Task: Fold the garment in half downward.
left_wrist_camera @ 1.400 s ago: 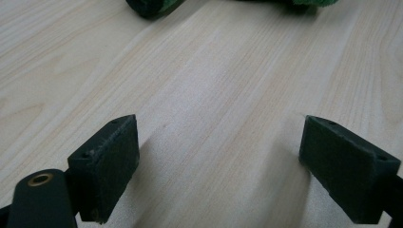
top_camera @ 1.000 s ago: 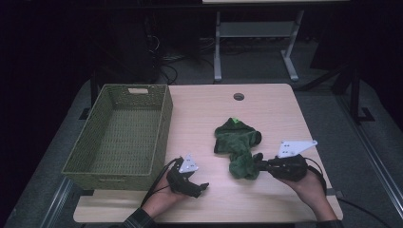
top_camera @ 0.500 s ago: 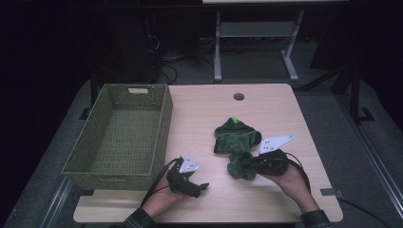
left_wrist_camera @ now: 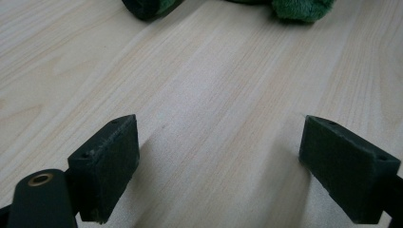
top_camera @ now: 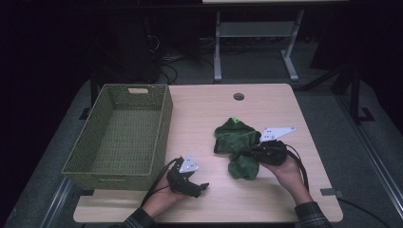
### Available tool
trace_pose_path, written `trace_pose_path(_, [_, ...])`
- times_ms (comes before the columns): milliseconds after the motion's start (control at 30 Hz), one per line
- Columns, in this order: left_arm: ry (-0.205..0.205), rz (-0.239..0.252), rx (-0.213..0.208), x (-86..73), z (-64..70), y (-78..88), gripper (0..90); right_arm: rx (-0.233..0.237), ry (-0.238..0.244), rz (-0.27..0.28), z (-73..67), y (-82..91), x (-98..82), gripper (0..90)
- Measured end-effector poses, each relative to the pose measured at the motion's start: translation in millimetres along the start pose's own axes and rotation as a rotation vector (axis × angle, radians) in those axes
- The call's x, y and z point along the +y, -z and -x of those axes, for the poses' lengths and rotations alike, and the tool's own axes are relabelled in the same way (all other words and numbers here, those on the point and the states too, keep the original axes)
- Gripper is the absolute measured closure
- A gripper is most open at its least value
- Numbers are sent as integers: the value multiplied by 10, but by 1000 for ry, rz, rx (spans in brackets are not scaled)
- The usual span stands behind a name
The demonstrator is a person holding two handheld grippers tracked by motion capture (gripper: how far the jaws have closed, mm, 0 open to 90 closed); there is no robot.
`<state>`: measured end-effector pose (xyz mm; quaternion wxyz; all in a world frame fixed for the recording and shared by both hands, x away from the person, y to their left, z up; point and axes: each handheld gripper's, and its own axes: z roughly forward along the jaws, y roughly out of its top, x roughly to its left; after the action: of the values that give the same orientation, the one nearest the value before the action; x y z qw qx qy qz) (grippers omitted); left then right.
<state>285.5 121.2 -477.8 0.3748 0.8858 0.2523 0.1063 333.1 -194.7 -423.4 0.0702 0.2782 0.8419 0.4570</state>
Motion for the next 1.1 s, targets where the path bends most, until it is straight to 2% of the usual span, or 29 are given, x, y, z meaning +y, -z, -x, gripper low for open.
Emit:
trace_pose_path(67, [-1, -1, 0, 0, -1, 1, 125, 2, -4, -27, 30, -65, -28, 882])
trace_pose_path(333, [7, -1, 5, 0, 0, 2, 126, 26, -17, -177, 0, -280, -119, 890])
trace_pose_path(533, [13, 0, 8, -1, -1, 1, 126, 77, -68, -217, 19, -335, -195, 900])
trace_pose_path(600, [11, 0, 8, 0, -1, 0, 125, 75, -72, -227, -5, -340, -197, 900])
trace_pose_path(733, [7, -4, 4, 7, -8, -2, 124, 69, -64, -216, -40, -340, -209, 899])
trace_pose_path(800, [8, -22, 6, 28, -6, -2, 125, 49, -52, -208, -49, -319, -198, 879])
trace_pose_path(967, [12, -61, 8, 89, 4, 0, 141, 23, -48, -156, -57, -198, -141, 743])
trace_pose_path(1100, [15, -35, 2, 178, 0, 40, 143, 25, -80, -114, -24, -91, -113, 644])
